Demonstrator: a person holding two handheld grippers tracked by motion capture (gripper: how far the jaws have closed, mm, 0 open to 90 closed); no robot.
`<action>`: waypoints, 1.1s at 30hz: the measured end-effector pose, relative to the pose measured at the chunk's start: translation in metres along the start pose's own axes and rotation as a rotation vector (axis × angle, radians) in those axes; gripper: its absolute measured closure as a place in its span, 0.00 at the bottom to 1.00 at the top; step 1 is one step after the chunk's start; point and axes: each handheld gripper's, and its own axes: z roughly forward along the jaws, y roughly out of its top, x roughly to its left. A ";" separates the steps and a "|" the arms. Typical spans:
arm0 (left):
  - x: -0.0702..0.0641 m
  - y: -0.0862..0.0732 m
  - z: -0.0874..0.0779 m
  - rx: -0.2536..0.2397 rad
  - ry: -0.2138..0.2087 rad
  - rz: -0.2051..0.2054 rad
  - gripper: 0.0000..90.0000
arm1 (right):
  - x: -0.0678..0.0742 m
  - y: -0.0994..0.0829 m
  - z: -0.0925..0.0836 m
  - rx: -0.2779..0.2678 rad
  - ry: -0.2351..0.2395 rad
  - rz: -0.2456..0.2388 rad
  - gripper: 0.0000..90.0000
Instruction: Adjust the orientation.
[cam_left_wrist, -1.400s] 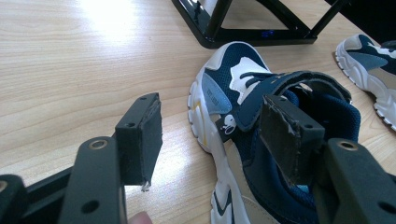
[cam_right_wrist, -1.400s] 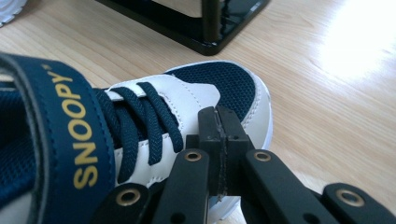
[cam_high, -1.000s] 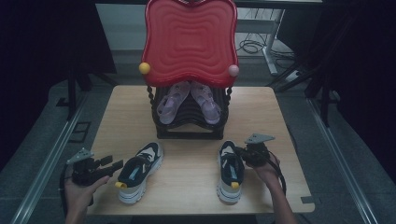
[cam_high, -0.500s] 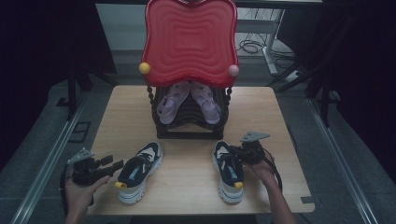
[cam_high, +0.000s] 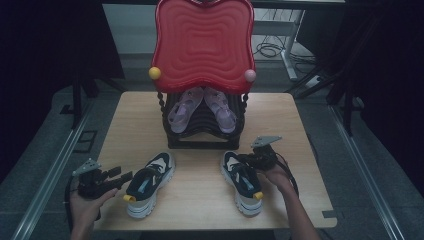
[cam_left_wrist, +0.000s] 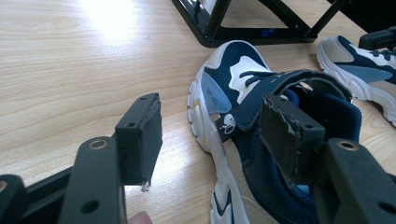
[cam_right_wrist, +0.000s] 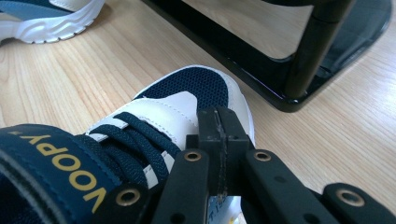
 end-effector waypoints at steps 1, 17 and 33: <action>0.000 0.000 0.000 0.000 0.000 -0.001 0.44 | 0.000 0.000 0.000 0.000 0.000 0.000 0.99; 0.002 0.000 -0.004 -0.013 0.006 -0.004 0.44 | 0.003 0.000 -0.019 -0.083 -0.047 0.020 0.96; -0.002 0.002 -0.006 -0.021 -0.002 0.004 0.44 | 0.021 -0.030 -0.075 -0.173 -0.074 0.073 0.89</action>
